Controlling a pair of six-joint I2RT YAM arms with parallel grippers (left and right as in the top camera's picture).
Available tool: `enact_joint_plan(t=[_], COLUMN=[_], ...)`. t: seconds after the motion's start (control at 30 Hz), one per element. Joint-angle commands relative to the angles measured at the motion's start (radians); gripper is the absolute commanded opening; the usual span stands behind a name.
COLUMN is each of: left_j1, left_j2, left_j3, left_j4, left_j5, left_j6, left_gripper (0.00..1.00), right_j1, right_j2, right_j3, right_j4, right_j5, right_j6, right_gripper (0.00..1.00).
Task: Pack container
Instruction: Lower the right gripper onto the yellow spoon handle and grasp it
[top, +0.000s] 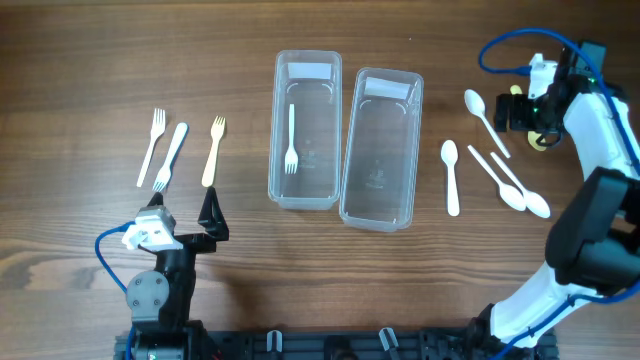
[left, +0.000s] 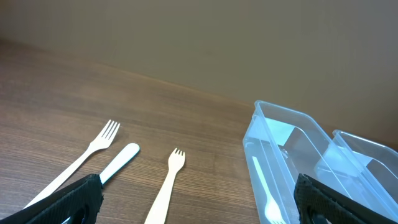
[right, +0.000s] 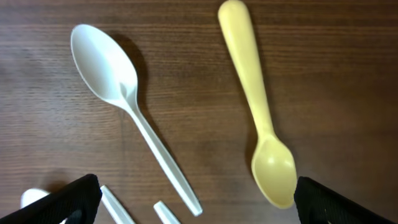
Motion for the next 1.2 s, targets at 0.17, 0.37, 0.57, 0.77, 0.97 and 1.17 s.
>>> enact_joint_plan(t=[0.17, 0.37, 0.57, 0.77, 0.97, 1.17], left_j1=[-0.001, -0.001, -0.001, -0.001, -0.001, -0.001], left_j2=[-0.007, -0.007, -0.007, -0.007, -0.007, -0.007], left_j3=[-0.005, -0.005, -0.005, -0.005, -0.005, -0.005], left_j4=[-0.005, -0.005, -0.004, -0.005, -0.005, -0.005], left_j5=[-0.002, -0.002, -0.002, -0.002, -0.002, -0.002], left_j6=[0.009, 0.009, 0.009, 0.009, 0.009, 0.009], left_gripper=[1.00, 1.00, 1.00, 1.00, 1.00, 1.00], right_j1=[0.008, 0.008, -0.010, -0.058, -0.060, -0.060], right_j2=[0.040, 0.080, 0.108, 0.109, 0.134, 0.170], right_j3=[0.016, 0.016, 0.016, 0.016, 0.016, 0.016], right_j4=[0.069, 0.117, 0.126, 0.144, 0.181, 0.235], right_j5=[0.061, 0.084, 0.085, 0.077, 0.078, 0.077], right_j6=[-0.037, -0.035, -0.062, -0.033, -0.026, -0.026], right_gripper=[1.00, 1.00, 1.00, 1.00, 1.00, 1.00])
